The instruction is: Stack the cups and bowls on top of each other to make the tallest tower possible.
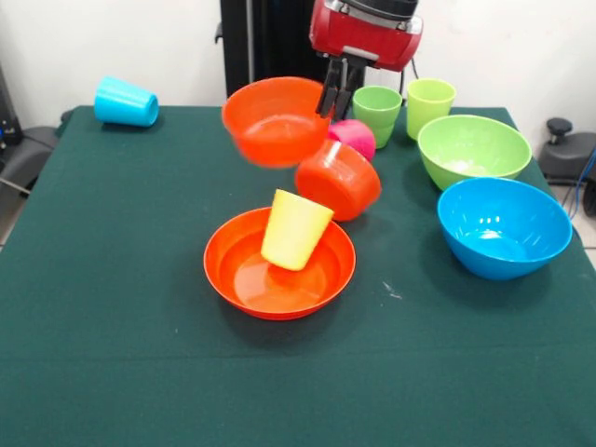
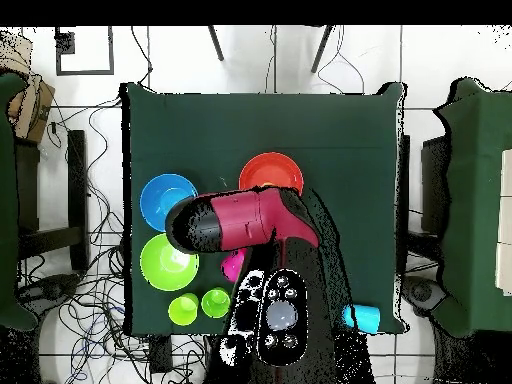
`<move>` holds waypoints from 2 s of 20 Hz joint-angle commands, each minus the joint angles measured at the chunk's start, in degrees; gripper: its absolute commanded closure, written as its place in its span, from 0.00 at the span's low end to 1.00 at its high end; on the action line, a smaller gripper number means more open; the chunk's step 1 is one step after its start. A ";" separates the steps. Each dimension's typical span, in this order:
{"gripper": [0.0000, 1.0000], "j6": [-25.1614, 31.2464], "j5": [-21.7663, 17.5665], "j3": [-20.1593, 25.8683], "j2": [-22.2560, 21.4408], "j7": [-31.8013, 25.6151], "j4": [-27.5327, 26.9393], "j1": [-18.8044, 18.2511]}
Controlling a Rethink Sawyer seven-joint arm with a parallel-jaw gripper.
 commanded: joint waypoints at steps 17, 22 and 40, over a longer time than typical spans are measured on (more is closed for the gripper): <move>1.00 -3.22 0.73 5.45 -0.27 1.98 -1.24 -1.01; 1.00 -4.96 0.78 4.81 -0.85 3.51 0.54 -0.72; 0.00 -22.48 -3.10 3.41 -8.74 1.38 21.04 -13.19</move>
